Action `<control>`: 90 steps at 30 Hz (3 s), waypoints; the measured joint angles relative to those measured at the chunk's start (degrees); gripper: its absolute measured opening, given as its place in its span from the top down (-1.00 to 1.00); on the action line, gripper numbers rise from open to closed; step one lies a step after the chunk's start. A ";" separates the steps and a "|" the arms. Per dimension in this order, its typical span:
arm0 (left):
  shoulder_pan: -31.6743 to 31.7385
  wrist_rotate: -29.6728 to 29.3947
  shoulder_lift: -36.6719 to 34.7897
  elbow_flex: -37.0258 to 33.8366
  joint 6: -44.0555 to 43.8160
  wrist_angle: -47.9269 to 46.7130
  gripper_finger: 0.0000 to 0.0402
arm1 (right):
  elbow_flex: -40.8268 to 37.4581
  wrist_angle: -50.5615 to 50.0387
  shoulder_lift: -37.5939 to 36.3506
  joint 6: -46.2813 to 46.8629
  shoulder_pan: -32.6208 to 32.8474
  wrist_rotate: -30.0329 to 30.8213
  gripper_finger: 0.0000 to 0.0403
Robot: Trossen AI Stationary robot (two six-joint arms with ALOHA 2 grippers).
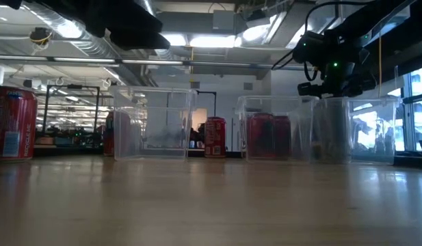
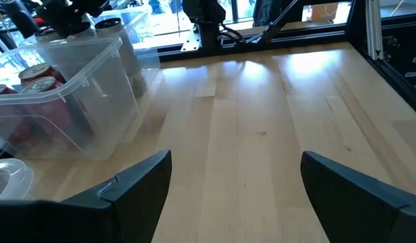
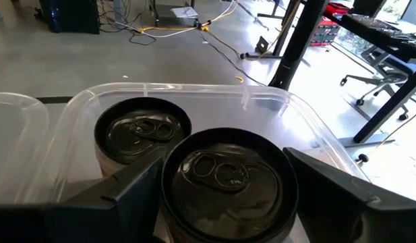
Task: Sort soda cans
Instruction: Put the white and yellow soda can into the right transparent bin, then put the red soda can into the center transparent bin
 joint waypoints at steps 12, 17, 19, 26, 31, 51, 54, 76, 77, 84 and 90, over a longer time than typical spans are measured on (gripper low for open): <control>0.01 0.00 0.01 0.00 -0.38 -0.01 -0.58 | -0.09 0.07 0.07 -1.80 0.04 0.62 -0.43; -0.01 -0.01 0.01 0.00 -0.38 -0.01 -0.58 | -0.09 0.01 0.07 -1.82 0.04 0.51 -0.43; 0.00 0.00 0.01 0.00 -0.38 -0.01 -0.58 | -0.09 0.02 0.07 -1.81 0.04 0.48 -0.43; 0.01 0.00 0.01 0.00 -0.38 0.08 -0.58 | -0.11 0.11 0.07 -1.84 0.04 0.59 -0.52; 0.00 -0.01 0.01 0.00 -0.32 0.26 -0.58 | -0.11 0.22 0.04 -1.80 0.04 0.76 -0.75; 0.01 -0.64 0.01 0.00 -3.11 0.43 -0.58 | 11.53 -2.62 -5.13 -21.19 0.11 -5.27 -0.94; 0.01 -1.48 0.01 0.00 -4.25 0.38 -0.58 | 14.12 -2.29 -6.95 -21.45 0.13 -12.78 -0.94; 2.63 -6.58 -19.16 1.92 -6.77 -11.99 -0.58 | 15.08 14.98 -5.85 -23.78 0.11 -59.54 -0.94; 3.09 -6.58 -20.32 1.92 -5.77 -13.34 -0.58 | 15.08 17.99 -5.10 -24.28 0.11 -61.97 -0.94; 6.68 -6.51 -25.16 1.92 -1.86 -20.63 -0.58 | 15.12 39.60 3.17 -30.46 3.07 -71.40 -0.94; 10.53 -6.35 -25.56 1.92 2.02 -22.26 -0.58 | 27.63 33.97 14.58 -39.85 4.61 -70.65 -0.94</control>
